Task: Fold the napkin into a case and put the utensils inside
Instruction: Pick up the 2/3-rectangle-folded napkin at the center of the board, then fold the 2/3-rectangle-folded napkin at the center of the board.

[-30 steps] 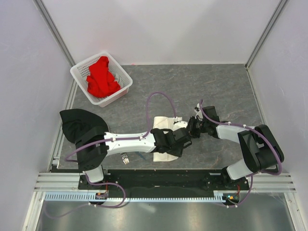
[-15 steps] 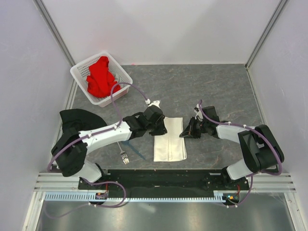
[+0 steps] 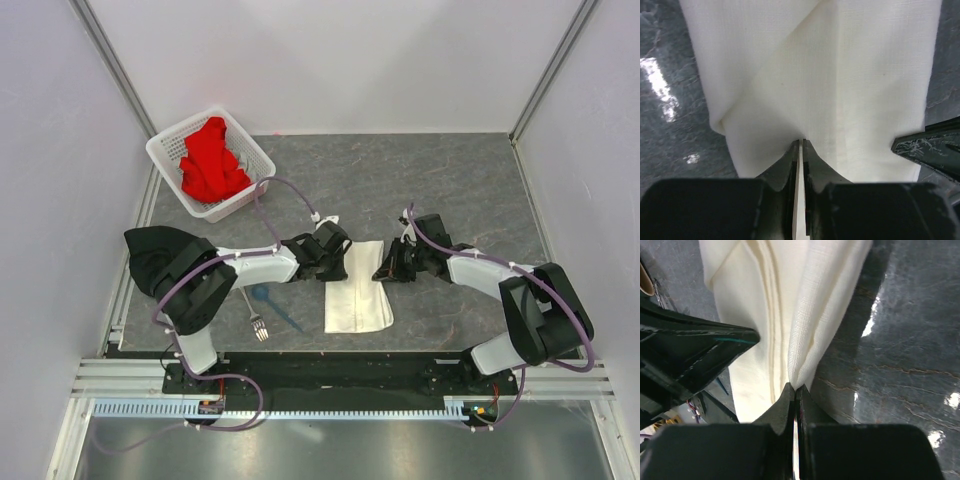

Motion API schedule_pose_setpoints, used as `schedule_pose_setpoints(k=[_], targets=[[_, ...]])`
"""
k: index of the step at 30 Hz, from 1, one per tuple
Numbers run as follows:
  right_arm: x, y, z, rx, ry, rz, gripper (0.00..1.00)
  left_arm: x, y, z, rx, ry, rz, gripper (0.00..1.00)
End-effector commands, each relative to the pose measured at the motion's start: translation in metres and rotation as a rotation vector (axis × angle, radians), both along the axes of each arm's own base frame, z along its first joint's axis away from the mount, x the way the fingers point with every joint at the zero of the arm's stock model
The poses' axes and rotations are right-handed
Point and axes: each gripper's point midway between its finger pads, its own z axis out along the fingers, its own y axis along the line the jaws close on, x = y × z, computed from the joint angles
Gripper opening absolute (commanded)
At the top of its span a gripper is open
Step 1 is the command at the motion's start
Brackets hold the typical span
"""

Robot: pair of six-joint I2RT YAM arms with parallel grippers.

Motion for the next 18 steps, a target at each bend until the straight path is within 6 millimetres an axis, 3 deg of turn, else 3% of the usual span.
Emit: schedule_pose_setpoints(k=[1,8,18], targets=[[0.015,0.012,0.025,-0.004,-0.087,0.013,0.00,0.006,-0.020,-0.007,-0.059,0.001,-0.021,0.11],[0.020,0.036,0.037,0.019,-0.082,-0.018,0.00,0.000,-0.028,-0.009,-0.108,0.030,-0.034,0.10],[0.012,0.063,0.011,0.056,-0.005,-0.041,0.00,-0.007,-0.033,-0.003,-0.168,0.045,-0.049,0.09]])
